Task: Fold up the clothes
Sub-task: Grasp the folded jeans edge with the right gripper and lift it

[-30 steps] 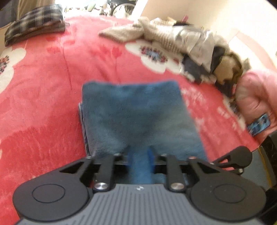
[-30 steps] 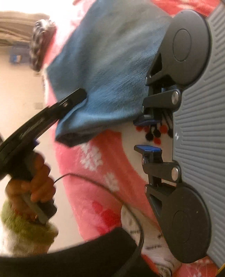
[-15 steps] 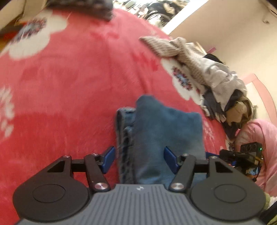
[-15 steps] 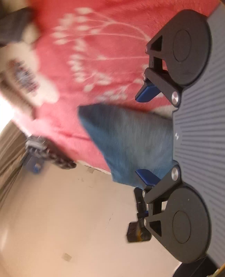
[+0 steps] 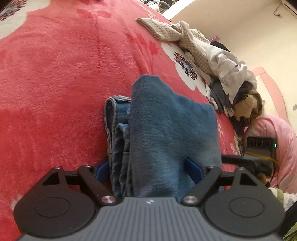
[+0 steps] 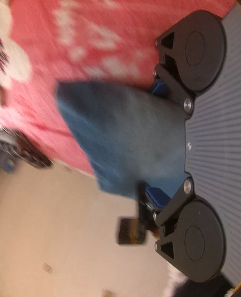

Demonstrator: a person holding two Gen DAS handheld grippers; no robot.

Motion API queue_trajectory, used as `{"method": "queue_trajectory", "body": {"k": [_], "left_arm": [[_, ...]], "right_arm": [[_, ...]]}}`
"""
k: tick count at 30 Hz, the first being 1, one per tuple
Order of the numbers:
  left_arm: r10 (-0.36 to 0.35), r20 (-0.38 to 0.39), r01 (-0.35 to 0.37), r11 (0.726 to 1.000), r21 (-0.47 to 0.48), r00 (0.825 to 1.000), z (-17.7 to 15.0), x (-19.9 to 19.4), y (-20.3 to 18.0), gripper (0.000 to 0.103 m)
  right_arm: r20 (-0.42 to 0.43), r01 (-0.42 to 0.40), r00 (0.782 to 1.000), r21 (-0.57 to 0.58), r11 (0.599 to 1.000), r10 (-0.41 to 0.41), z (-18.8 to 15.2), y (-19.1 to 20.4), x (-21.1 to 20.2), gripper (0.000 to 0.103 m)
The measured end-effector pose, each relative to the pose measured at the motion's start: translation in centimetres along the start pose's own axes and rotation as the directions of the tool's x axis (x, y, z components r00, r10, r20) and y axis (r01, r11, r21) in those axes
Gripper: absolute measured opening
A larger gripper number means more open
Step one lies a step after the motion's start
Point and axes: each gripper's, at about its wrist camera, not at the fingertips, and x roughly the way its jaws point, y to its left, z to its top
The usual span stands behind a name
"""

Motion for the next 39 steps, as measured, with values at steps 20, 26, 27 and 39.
{"method": "queue_trajectory", "body": {"k": [20,26,27,39], "left_arm": [[-0.038,-0.092,0.039,0.999,0.009,0.995,-1.2,2.7,-5.5,0.083],[-0.108,-0.199,0.130,0.986,0.100,0.974,-1.8,7.5,-10.8,0.083],[-0.090,-0.216,0.120,0.984,0.130,0.972,-1.9,8.3,-11.7,0.083],[0.191,-0.231,-0.144,0.968,0.206,0.954,-1.7,9.0,-16.5,0.085]], "right_arm": [[0.064,0.059,0.996,0.061,0.996,-0.063,-0.7,-0.2,-4.1,0.027],[0.108,0.135,0.985,0.034,0.990,-0.138,0.5,-1.2,-9.6,0.030],[0.111,0.157,0.981,0.030,0.987,-0.159,0.6,-1.5,-10.5,0.033],[0.080,0.349,0.936,-0.088,0.933,-0.343,-1.3,-1.3,-10.4,0.070]]}}
